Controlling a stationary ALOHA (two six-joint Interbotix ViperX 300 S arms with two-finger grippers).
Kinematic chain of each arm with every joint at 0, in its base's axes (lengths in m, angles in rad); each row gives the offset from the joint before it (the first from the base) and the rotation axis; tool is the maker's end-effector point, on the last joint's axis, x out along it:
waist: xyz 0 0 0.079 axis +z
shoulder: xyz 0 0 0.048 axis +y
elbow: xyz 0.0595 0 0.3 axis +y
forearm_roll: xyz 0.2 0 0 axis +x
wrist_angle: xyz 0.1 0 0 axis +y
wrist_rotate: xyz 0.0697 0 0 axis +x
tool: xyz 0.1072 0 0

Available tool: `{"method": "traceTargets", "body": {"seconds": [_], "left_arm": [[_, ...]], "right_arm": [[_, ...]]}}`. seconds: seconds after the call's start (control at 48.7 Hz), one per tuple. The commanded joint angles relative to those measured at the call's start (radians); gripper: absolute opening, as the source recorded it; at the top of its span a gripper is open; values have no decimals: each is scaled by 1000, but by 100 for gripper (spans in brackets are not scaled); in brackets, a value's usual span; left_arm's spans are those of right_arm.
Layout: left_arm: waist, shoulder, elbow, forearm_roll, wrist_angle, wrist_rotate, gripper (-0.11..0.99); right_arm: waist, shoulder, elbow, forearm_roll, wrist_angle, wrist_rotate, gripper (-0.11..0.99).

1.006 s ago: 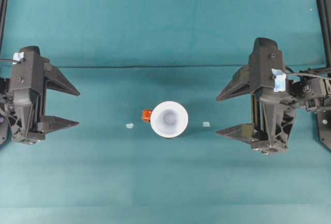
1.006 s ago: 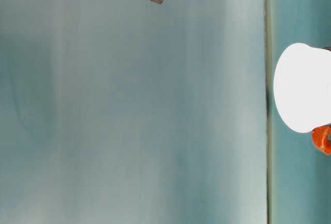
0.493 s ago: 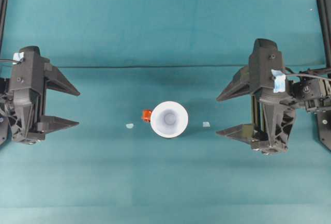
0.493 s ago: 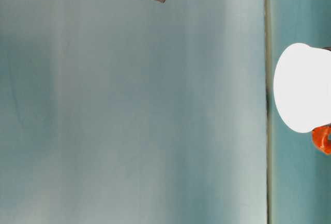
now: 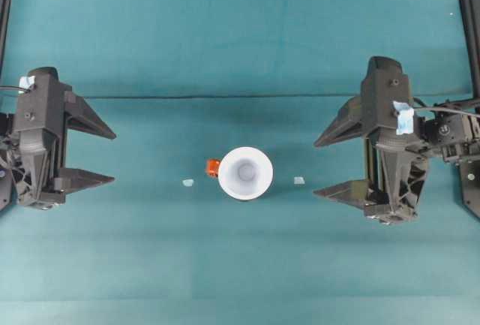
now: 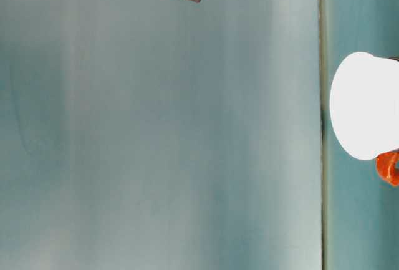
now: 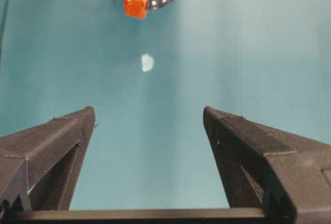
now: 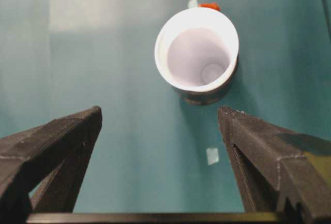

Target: Put the paper cup into the moved red handle cup holder.

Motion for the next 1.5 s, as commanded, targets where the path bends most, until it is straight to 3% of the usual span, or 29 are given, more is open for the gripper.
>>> {"method": "traceTargets", "body": {"seconds": [0.0, 1.478], "left_arm": [[-3, 0, -12, 2, -5, -2, 93], [-3, 3, -6, 2, -3, -2, 93]], "right_arm": [[2, -12, -8, 0, -8, 0, 90], [-3, -12, 14, 3, -51, 0, 90]]}}
